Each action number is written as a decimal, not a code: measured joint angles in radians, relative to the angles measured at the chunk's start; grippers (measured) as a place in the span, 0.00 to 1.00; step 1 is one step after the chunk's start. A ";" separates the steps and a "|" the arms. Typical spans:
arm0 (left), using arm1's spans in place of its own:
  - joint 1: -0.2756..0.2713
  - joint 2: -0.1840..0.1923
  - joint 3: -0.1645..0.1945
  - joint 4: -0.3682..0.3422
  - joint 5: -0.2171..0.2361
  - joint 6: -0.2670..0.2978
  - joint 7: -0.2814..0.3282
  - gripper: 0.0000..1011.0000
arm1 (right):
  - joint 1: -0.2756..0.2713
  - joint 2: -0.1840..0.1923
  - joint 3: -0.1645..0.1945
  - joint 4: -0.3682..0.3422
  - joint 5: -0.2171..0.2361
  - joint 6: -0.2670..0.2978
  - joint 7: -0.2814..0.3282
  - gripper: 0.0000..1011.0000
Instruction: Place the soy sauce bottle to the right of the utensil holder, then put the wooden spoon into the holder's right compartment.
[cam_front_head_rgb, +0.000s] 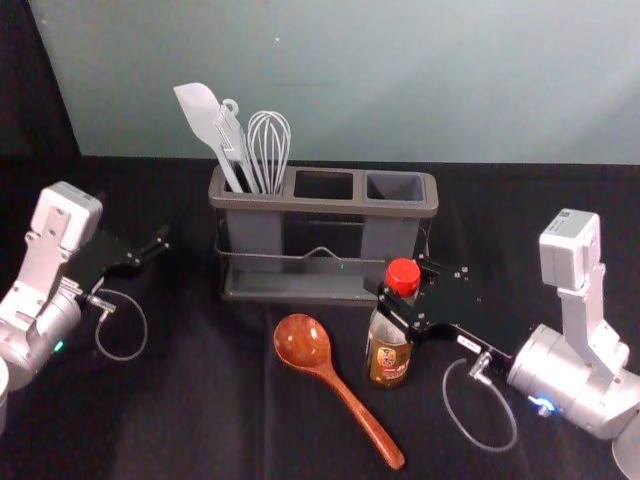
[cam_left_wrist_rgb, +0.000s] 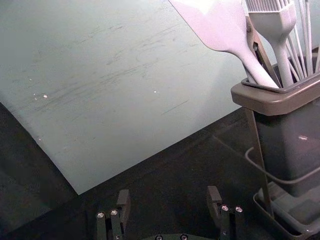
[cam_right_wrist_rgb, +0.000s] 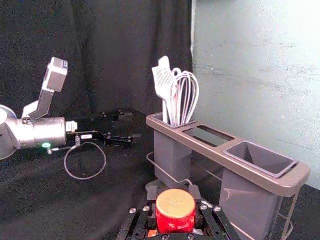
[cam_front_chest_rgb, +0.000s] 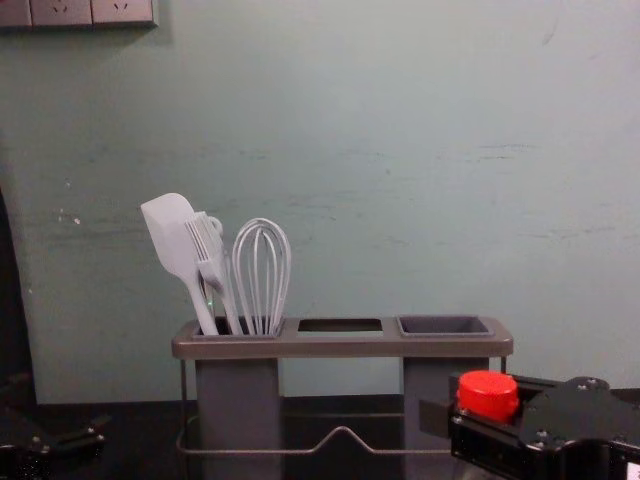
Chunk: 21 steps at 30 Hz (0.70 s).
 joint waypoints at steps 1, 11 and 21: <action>0.000 0.000 0.000 0.000 0.000 0.000 0.000 0.99 | 0.000 0.000 0.000 0.000 0.000 0.000 0.000 0.38; 0.000 0.000 0.000 0.000 0.000 0.000 0.000 0.99 | -0.032 0.016 0.023 -0.044 -0.002 -0.005 -0.010 0.38; 0.000 0.000 0.000 0.000 0.000 0.000 0.000 0.99 | -0.100 0.051 0.091 -0.112 0.012 -0.016 -0.032 0.38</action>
